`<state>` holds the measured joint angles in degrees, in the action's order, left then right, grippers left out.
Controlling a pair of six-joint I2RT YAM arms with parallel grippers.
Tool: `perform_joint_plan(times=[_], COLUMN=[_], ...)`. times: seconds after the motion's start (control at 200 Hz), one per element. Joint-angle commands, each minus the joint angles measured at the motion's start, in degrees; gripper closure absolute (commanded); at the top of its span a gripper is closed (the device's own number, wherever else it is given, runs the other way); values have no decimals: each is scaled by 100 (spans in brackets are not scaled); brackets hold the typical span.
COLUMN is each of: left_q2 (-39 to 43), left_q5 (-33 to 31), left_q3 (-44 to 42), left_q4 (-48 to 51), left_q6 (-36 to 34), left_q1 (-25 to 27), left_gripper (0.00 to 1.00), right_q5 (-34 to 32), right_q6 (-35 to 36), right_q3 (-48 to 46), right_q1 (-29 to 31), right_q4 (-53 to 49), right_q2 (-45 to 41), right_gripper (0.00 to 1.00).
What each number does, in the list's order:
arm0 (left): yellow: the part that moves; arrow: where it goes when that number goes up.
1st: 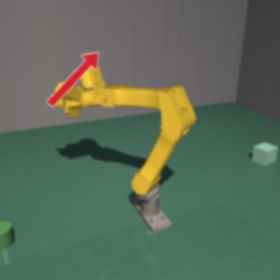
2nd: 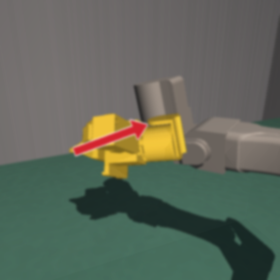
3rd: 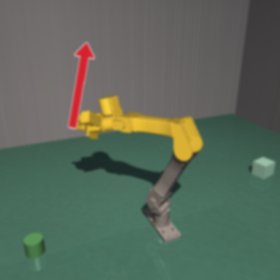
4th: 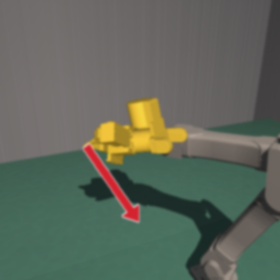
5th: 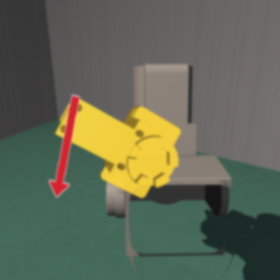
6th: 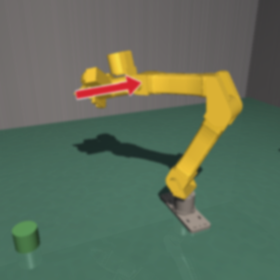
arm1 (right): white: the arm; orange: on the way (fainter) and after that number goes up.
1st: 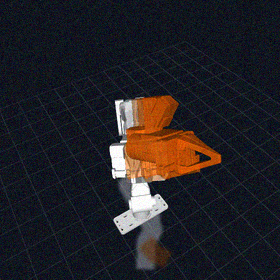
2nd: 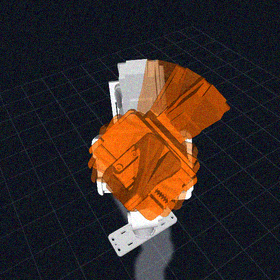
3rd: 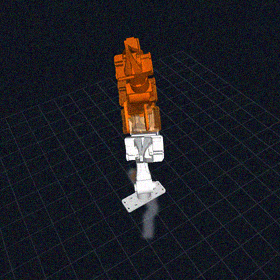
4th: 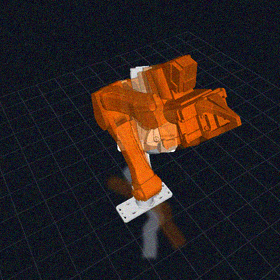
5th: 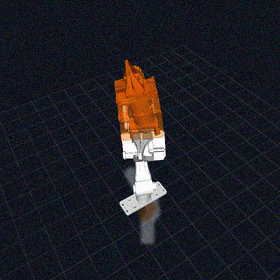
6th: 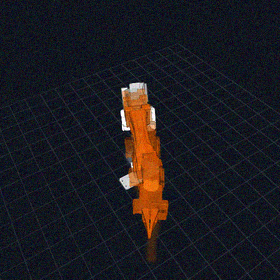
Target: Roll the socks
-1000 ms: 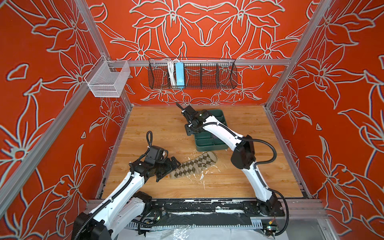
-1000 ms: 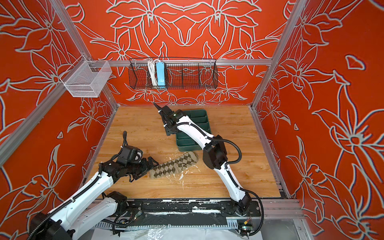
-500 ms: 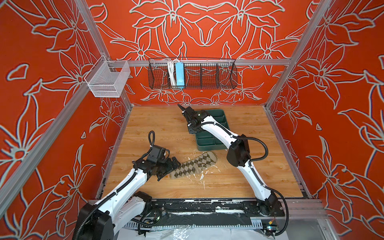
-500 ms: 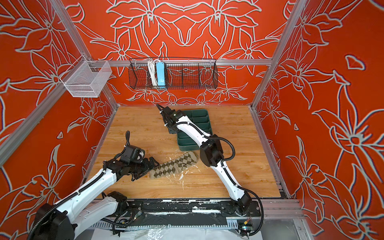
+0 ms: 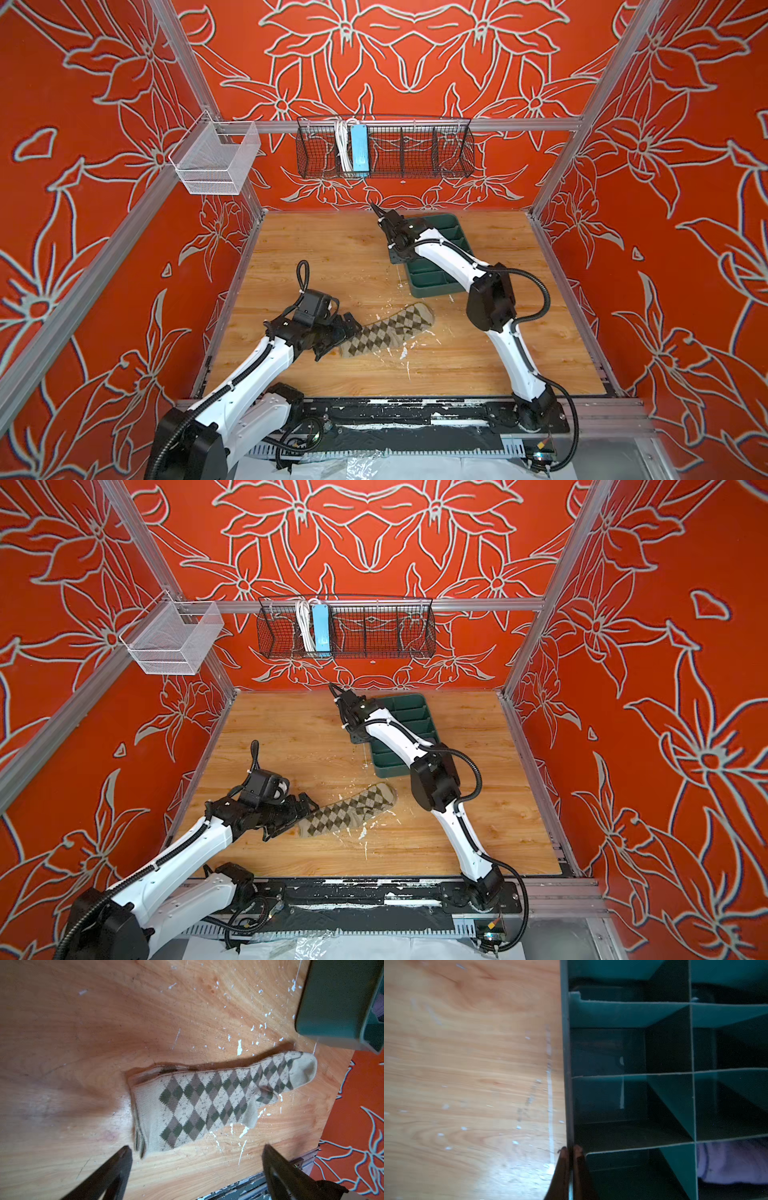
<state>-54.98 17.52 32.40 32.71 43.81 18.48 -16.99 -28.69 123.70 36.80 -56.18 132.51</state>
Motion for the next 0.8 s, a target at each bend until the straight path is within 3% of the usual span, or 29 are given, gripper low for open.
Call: perform_joint_plan(times=[0.0,0.225,0.345,0.475,0.565,0.626,0.796], left_q2=[31,69,24,-34,-74,-109,-603], left_q5=[-117,-77,-16,-4,75,137,-87], left_q3=[230,229,221,234,286,355,757], left_q4=[204,227,209,236,238,234,368], left_q6=[-153,-206,-206,-215,-260,-394,-655], left_q1=[32,42,50,50,87,178,720], left_gripper=[4,3,3,3,3,3,1], right_q5=[-537,-633,-960,-610,157,717,1909], right_q6=[-166,29,268,700,1017,1134,891], right_q3=[-1167,-2926,-3256,-3275,-3292,-3410,-3983], right_q1=[-456,-1044,-1228,-1307,-1298,-1280,-1208], right_q4=[-157,395,336,353,581,861,1579], right_q2=[-586,-1610,-1812,-2077,-2548,-3006,-4132], right_gripper=[100,100,100,100,75,63,48])
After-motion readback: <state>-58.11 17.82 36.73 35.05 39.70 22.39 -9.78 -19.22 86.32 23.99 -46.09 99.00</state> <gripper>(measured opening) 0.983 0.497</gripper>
